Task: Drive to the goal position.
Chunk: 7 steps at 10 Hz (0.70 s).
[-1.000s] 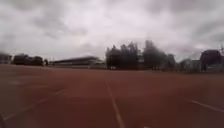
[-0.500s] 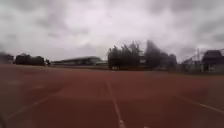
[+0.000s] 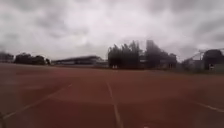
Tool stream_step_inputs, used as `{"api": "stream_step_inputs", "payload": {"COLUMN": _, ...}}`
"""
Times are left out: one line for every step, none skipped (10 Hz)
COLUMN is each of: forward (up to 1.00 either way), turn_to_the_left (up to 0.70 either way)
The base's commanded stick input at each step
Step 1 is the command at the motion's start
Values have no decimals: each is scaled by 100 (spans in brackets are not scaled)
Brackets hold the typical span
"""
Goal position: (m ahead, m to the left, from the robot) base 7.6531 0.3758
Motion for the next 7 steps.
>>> {"api": "stream_step_inputs", "payload": {"forward": 70, "turn_to_the_left": 0}}
{"api": "stream_step_inputs", "payload": {"forward": 70, "turn_to_the_left": 0}}
{"api": "stream_step_inputs", "payload": {"forward": 70, "turn_to_the_left": 0}}
{"api": "stream_step_inputs", "payload": {"forward": 70, "turn_to_the_left": 0}}
{"api": "stream_step_inputs", "payload": {"forward": 70, "turn_to_the_left": 0}}
{"api": "stream_step_inputs", "payload": {"forward": 70, "turn_to_the_left": 0}}
{"api": "stream_step_inputs", "payload": {"forward": 70, "turn_to_the_left": 0}}
